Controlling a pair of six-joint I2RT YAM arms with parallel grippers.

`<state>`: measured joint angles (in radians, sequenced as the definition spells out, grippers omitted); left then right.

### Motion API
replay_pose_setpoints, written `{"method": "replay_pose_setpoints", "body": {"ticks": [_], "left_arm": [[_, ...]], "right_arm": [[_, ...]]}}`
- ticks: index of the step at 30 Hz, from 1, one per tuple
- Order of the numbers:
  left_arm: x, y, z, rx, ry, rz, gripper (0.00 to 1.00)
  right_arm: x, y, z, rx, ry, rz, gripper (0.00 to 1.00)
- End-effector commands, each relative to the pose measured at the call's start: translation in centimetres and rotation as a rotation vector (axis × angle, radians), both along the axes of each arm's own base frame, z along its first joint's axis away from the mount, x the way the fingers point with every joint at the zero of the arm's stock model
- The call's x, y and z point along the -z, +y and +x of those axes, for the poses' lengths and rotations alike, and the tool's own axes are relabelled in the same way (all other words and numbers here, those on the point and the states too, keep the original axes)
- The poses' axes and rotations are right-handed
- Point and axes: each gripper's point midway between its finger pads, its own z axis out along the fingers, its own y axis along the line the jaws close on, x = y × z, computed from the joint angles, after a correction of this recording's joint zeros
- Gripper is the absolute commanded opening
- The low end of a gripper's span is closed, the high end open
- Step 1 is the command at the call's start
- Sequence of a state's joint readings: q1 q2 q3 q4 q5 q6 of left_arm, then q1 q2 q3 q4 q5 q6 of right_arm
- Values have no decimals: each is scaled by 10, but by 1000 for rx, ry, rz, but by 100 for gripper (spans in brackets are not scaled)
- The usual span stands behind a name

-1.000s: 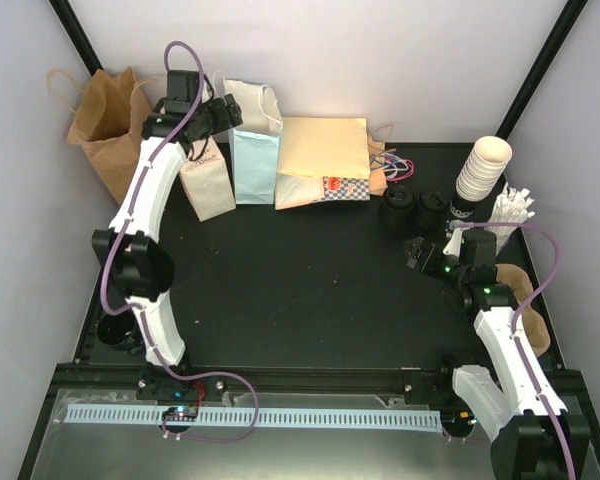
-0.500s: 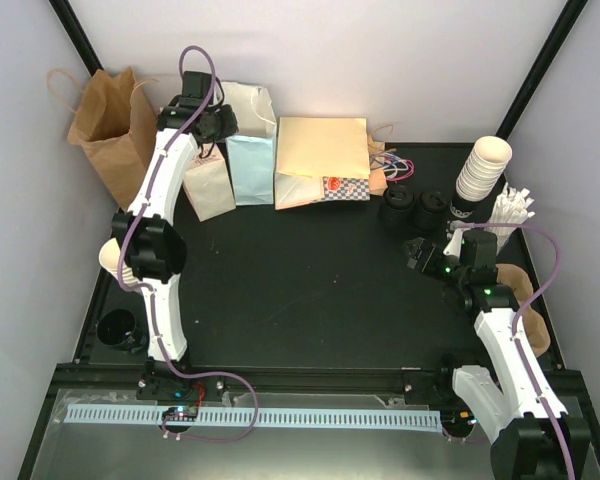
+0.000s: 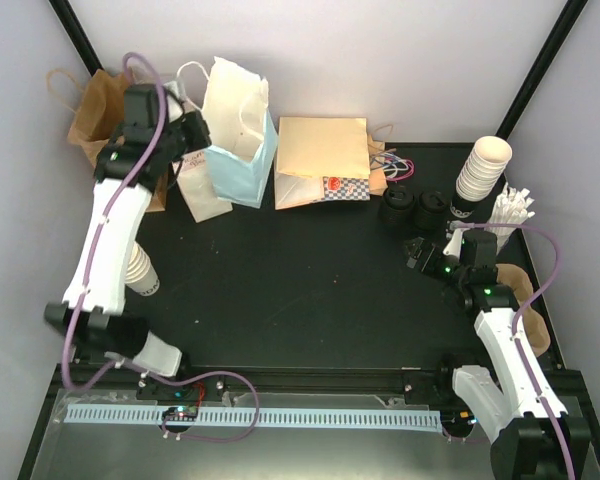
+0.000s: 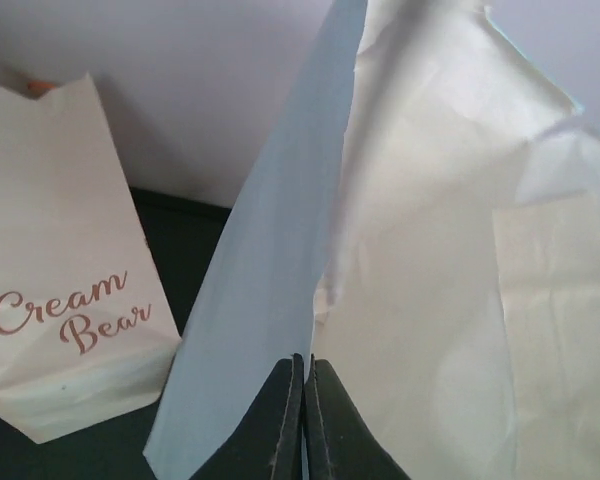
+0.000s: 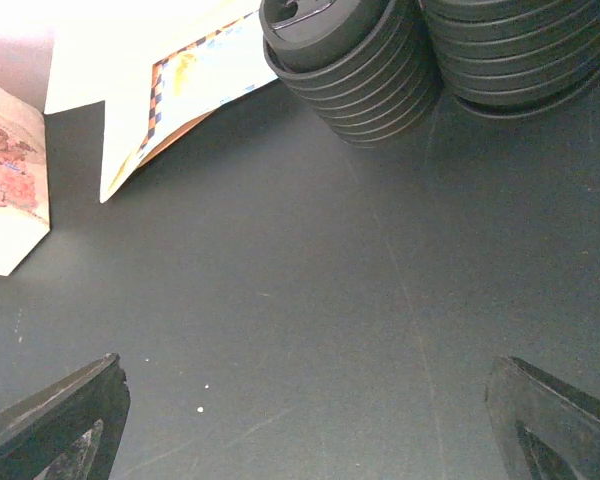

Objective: Pack the takeout coffee

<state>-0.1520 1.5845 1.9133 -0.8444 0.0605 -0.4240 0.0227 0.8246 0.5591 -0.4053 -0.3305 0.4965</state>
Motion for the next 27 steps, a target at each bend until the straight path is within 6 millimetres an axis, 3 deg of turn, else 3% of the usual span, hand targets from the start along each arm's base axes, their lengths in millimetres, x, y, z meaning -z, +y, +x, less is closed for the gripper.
{"method": "replay_pose_setpoints", "body": {"ticks": [1,6,11,14,21,27], "left_arm": [[-27,-22,-46,123,-135,-144,3],[-25,-60,-108,373,-182,-320,2],[14,-67,-149,450,-93,-323,2],[48,-68,-166,472,-40,-309,2],[109,-81,-190,525,82,-311,1],[121,-93,-190,566,144,-255,1]], "right_arm": [[-7,6,4,-23,-14,31,100],[-10,8,9,-30,-9,38,100],[-13,9,15,-33,-16,39,100],[-12,11,18,-39,-9,50,100],[-10,19,21,-72,10,90,100],[-13,22,22,-90,16,94,100]]}}
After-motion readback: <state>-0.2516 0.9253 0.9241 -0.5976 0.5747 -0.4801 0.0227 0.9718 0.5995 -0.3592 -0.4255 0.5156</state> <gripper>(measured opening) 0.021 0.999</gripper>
